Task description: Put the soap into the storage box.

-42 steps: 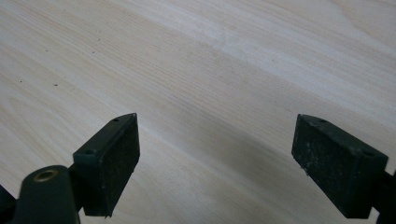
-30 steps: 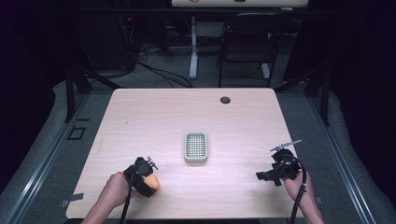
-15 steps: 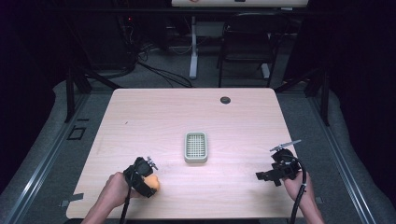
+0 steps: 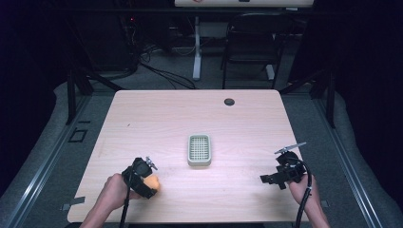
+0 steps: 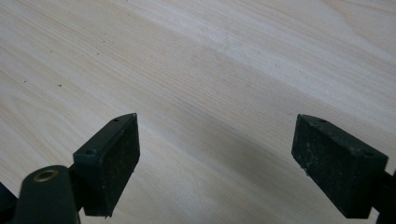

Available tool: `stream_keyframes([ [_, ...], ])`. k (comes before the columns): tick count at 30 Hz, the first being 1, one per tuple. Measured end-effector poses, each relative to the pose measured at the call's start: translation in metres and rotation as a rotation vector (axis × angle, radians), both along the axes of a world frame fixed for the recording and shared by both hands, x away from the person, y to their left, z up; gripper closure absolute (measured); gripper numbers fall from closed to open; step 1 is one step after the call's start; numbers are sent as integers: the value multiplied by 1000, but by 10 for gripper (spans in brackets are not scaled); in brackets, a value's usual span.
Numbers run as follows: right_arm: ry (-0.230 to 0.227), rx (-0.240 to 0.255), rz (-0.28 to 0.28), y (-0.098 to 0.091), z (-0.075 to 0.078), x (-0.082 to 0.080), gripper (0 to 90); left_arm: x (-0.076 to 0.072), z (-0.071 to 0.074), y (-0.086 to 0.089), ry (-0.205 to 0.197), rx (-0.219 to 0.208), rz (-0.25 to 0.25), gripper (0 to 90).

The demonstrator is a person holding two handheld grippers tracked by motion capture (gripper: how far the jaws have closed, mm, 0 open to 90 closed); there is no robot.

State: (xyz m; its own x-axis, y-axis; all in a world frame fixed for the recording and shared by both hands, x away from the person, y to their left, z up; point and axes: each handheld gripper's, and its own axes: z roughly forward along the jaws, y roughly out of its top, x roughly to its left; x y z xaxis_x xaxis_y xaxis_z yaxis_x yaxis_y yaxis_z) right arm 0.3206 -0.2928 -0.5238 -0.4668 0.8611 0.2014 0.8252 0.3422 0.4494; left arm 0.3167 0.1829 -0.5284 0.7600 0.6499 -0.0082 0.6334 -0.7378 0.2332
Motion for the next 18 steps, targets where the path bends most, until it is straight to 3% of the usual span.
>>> stream_keyframes([
  [18, -1, 2, 1, 0, 1, 0, 150, 6, 12, 5, -3, -35, 13, 266],
])
